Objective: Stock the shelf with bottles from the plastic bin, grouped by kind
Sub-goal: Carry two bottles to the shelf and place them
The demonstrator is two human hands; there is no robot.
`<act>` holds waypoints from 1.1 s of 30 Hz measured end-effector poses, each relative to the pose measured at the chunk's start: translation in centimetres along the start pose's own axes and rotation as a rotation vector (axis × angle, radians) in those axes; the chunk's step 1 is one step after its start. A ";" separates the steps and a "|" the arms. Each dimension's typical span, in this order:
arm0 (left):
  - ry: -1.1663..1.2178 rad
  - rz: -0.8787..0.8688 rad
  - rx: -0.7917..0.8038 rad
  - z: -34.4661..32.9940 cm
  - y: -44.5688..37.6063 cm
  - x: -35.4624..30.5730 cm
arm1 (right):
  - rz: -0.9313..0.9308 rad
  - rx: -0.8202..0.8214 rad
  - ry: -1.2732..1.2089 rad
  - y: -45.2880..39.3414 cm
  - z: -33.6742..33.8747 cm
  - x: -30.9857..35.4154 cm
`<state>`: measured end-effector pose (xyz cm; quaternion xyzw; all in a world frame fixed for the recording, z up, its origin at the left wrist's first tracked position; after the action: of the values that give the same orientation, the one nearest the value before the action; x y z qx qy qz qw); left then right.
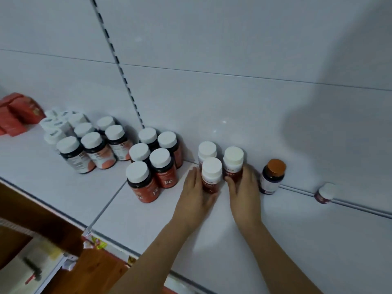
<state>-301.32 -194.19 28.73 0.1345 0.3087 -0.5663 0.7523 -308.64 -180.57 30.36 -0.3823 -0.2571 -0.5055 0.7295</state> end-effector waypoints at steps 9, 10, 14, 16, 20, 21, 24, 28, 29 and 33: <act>-0.163 -0.063 -0.044 -0.5 -1.7 0.9 | -0.066 -0.004 0.020 -0.5 -0.8 -0.9; -0.167 -0.067 -0.044 -0.5 -1.6 0.9 | -0.076 -0.002 0.022 -0.5 -0.7 -0.9; -0.158 -0.074 -0.018 -0.5 -1.7 1.1 | -0.085 0.044 0.052 0.0 -0.8 -0.7; -0.161 -0.080 0.017 -0.5 -1.6 1.1 | -0.086 0.080 0.040 1.0 -0.6 -0.4; -0.173 -0.046 0.102 0.2 1.5 1.2 | -0.170 0.114 0.051 5.0 0.8 0.9; -0.158 -0.050 0.101 0.6 2.8 1.3 | -0.176 0.100 0.054 6.1 1.3 1.2; -0.066 -0.102 0.106 1.8 7.4 1.0 | -0.165 0.024 0.065 8.8 3.4 2.9; 0.060 -0.212 0.120 3.6 13.6 -0.5 | -0.139 -0.073 0.033 12.9 7.0 6.0; 0.096 -0.239 0.126 4.0 15.2 -1.0 | -0.141 -0.098 0.023 14.1 7.9 6.8; 0.228 -0.337 0.188 4.7 21.8 -3.0 | -0.116 -0.185 0.014 20.3 11.6 8.6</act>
<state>-280.02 -187.46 30.98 0.2135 0.3558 -0.6915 0.5914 -286.47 -171.76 37.57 -0.4288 -0.2263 -0.5711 0.6624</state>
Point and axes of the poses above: each hand's wrist, its own y-axis away from the middle knuckle, its own z-axis out of the back of the hand, x = y × z, the point moved 4 cm from there along -y, towards the middle knuckle
